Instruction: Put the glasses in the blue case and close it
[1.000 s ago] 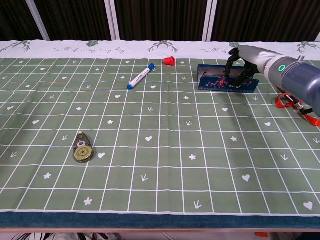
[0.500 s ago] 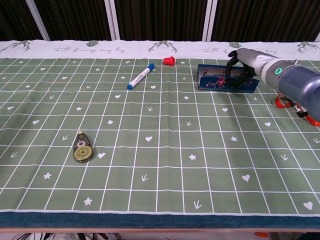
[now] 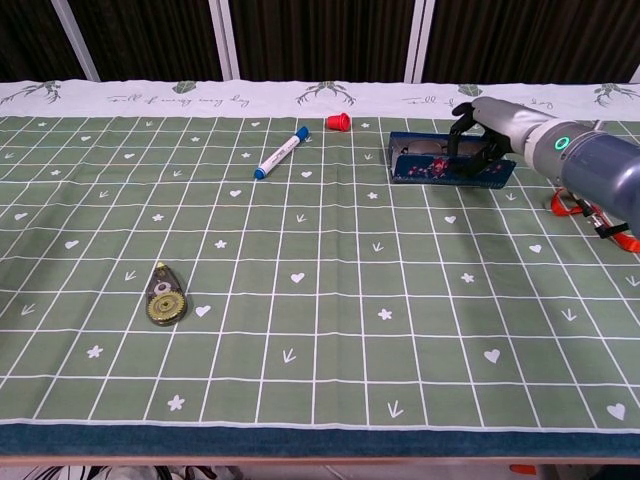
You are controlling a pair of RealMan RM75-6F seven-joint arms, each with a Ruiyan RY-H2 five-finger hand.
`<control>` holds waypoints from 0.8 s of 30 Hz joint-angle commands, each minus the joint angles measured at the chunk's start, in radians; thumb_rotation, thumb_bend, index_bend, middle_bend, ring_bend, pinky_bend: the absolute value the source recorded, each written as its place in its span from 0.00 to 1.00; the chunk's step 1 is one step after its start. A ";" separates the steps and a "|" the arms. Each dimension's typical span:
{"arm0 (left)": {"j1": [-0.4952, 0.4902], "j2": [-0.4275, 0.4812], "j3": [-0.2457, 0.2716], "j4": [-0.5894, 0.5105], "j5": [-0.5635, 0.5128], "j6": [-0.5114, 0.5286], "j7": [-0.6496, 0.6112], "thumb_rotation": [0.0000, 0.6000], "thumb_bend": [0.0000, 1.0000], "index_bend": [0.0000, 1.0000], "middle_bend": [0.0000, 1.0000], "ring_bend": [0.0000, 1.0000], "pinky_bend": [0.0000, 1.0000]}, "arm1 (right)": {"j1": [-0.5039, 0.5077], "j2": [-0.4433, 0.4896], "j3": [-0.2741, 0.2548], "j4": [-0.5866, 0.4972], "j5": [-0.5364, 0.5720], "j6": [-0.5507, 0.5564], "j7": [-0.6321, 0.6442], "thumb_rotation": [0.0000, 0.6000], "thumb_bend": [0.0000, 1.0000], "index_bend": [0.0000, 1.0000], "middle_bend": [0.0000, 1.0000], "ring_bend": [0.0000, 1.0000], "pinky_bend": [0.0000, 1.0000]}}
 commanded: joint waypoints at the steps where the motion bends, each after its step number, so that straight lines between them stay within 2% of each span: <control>1: 0.000 0.000 0.000 0.000 0.001 0.000 0.001 1.00 0.40 0.19 0.01 0.00 0.00 | -0.042 0.057 -0.023 -0.102 -0.023 0.042 -0.016 1.00 0.57 0.65 0.02 0.03 0.18; 13: 0.002 -0.005 0.004 -0.003 0.009 0.007 0.017 1.00 0.40 0.19 0.01 0.00 0.00 | -0.121 0.196 -0.073 -0.396 0.009 0.089 -0.109 1.00 0.57 0.65 0.02 0.03 0.18; 18: 0.002 -0.006 0.004 -0.005 0.009 0.009 0.022 1.00 0.40 0.19 0.01 0.00 0.00 | -0.118 0.213 -0.066 -0.434 0.023 0.107 -0.135 1.00 0.57 0.65 0.02 0.03 0.18; 24: 0.002 -0.007 0.005 -0.006 0.007 0.008 0.026 1.00 0.40 0.19 0.01 0.00 0.00 | -0.096 0.204 -0.061 -0.429 0.043 0.099 -0.160 1.00 0.57 0.66 0.02 0.03 0.18</control>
